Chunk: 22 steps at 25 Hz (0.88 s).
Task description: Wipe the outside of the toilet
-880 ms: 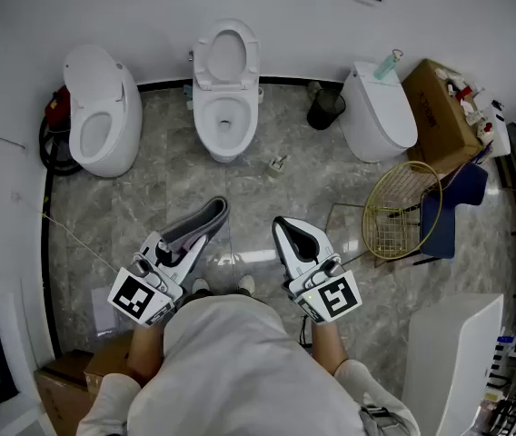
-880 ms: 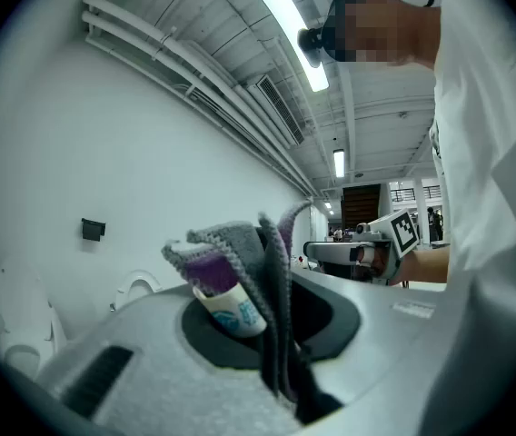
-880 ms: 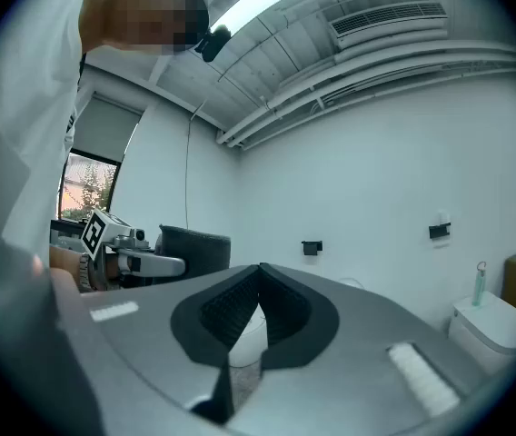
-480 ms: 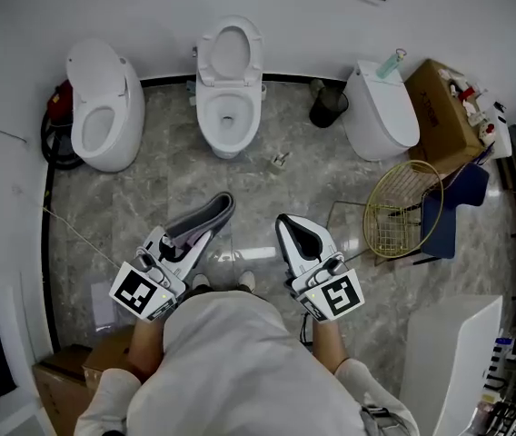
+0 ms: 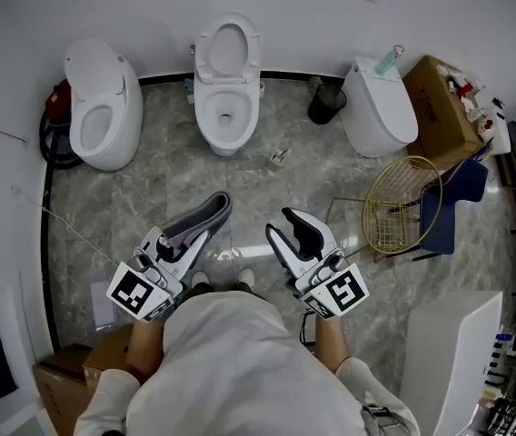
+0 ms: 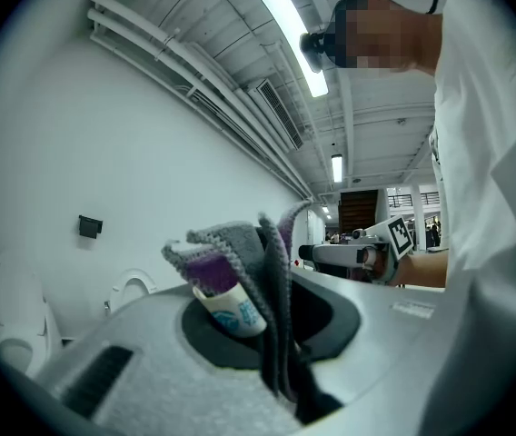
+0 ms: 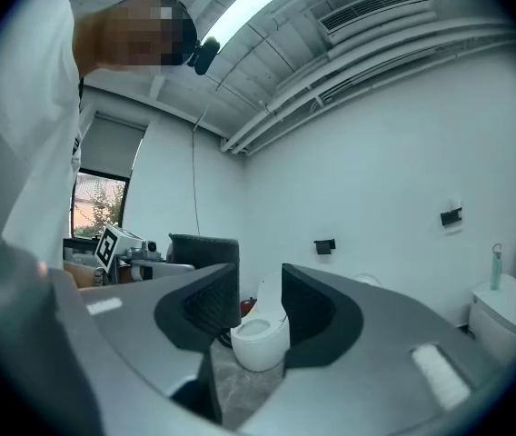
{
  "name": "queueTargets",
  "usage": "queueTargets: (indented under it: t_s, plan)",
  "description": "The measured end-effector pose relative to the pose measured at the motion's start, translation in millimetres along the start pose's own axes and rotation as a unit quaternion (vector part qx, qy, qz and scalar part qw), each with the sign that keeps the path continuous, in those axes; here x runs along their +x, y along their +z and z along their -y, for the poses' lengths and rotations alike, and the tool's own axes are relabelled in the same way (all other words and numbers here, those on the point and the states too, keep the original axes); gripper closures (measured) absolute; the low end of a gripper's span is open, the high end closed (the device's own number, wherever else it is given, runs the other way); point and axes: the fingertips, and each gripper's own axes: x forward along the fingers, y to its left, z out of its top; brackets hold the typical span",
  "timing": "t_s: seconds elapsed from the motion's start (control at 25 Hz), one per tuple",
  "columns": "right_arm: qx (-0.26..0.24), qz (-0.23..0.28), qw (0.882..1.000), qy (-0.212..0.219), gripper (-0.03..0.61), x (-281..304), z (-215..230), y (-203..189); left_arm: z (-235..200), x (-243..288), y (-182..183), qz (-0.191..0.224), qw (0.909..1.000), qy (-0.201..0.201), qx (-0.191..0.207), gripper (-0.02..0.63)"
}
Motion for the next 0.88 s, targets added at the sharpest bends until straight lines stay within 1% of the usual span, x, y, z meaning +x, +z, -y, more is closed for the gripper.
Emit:
queueTargets:
  t_s: [0.16,0.32,0.52,0.68,0.88]
  plan:
    - [0.015,0.012,1.000,-0.005,0.422,-12.5,14.6,4.5,4.5,12.5,-0.2,0.002,1.0000,0.000,-0.004,0.568]
    - [0.026,0.024,0.999,-0.008,0.421,-27.2,36.5,4.2,10.4,33.2,-6.9,-0.006,1.0000,0.000,-0.001,0.568]
    - [0.046,0.025,0.999,0.001,0.417,-22.7,66.0,-6.7,0.6,55.9,-14.8,-0.017,0.9998,0.013,-0.005,0.568]
    - [0.057,0.023,0.998,-0.002,0.410,-4.2,90.1,-13.4,-25.5,72.3,-21.8,-0.025,0.9995,0.016,-0.013,0.568]
    - [0.058,0.014,0.998,-0.011,0.400,42.0,127.3,-21.3,-85.8,97.6,-24.1,-0.021,0.9996,0.010,-0.017,0.568]
